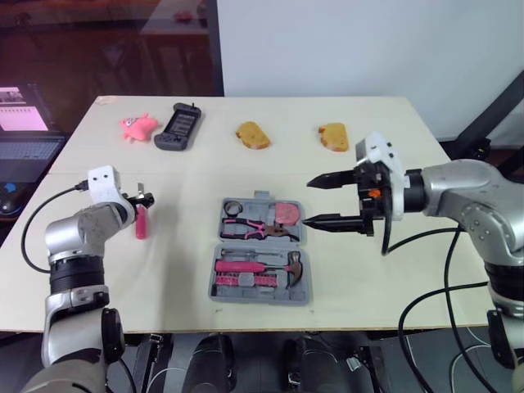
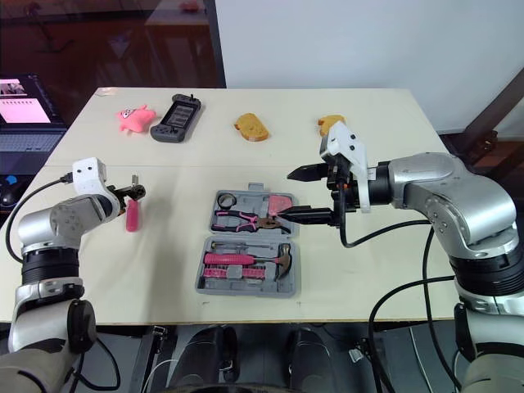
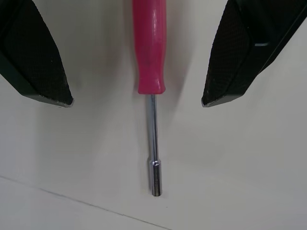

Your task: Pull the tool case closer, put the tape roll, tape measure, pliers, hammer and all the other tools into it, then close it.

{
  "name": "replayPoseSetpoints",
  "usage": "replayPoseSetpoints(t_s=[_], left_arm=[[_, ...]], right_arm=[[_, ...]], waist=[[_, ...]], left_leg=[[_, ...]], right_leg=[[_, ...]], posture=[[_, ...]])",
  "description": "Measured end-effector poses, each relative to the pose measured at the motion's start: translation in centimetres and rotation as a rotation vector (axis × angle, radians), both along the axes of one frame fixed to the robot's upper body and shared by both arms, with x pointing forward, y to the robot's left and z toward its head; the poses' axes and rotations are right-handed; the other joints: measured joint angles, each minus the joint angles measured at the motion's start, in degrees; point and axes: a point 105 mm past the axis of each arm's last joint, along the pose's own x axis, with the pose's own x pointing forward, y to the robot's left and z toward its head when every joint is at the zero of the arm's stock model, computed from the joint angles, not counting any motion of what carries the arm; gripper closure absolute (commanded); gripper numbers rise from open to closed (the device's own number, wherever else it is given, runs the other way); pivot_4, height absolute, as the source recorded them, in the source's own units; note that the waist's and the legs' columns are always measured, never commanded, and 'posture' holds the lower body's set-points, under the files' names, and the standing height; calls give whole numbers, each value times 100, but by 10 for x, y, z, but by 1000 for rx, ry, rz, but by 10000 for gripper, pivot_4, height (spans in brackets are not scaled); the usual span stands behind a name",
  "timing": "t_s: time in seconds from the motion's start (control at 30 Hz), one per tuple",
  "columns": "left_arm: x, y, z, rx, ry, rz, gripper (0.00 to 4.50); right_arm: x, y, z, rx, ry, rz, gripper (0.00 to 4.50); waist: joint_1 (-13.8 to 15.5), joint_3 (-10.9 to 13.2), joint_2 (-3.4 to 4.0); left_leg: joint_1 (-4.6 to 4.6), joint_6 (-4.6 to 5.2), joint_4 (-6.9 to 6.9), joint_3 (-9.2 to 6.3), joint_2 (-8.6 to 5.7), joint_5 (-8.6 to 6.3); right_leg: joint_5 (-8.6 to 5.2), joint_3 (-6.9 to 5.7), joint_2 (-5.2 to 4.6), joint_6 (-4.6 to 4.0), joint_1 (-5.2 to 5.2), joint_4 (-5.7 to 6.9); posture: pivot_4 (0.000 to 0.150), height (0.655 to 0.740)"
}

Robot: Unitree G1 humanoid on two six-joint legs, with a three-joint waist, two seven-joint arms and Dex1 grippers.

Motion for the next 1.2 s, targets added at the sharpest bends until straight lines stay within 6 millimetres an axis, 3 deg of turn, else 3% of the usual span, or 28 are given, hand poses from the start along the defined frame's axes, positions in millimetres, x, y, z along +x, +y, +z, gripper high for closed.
replayPoseSetpoints(t_s=[0.27, 0.37, 0.57, 0.6, 0.8, 1.03, 1.13, 1.2], left_arm=[[9, -11, -19, -21, 47, 25, 0], [11, -11, -23, -20, 52, 29, 8077], [17, -6, -25, -11, 42, 50, 39441], [17, -6, -25, -16, 42, 51, 40731], [16, -8, -23, -19, 46, 32, 40604], [1, -4, -21, 61, 50, -57, 40606], [-19, -2, -12, 200, 30, -254, 40608], [-33, -11, -6, 225, 20, -411, 40608]], right_arm=[[5, 5, -1, 26, 5, -43, 210], [5, 5, 0, 23, -1, -51, 0], [11, 5, 0, 29, -13, -103, 0], [11, 5, -1, 29, -13, -108, 0], [13, 4, -1, 26, -14, -130, 0], [14, 4, -1, 26, -14, -134, 0], [13, 5, -1, 27, -11, -123, 0], [13, 6, -1, 27, -10, -117, 0]], waist=[[23, 7, -12], [21, 7, -13], [41, 7, -13], [42, 7, -12], [30, 7, -13], [-10, 8, -13], [-93, 9, -14], [-107, 9, -15]], left_leg=[[-3, 0, 4, 1, -2, 0], [-1, 0, 3, 0, -2, 1], [-1, -1, 5, -1, -4, 1], [-1, -1, 5, -2, -4, 1], [-2, 0, 6, -2, -4, 1], [-1, -1, 4, -1, -1, 2], [-2, -3, -1, 2, 0, 2], [-3, -3, -3, 1, 1, 1]], right_leg=[[4, 0, -1, 6, 2, 0], [4, 0, 0, 6, 2, 1], [5, -1, -2, 7, 5, 1], [5, -1, -2, 7, 6, 1], [5, -1, -2, 8, 6, 0], [5, -1, 1, 7, 3, 2], [4, 0, 0, 6, -1, 0], [4, 0, -3, 6, -2, -1]], posture=[[1500, 7188], [1500, 7188], [1500, 7188], [1500, 7188], [1500, 7188], [1500, 7188], [1500, 7188], [1500, 7188]])
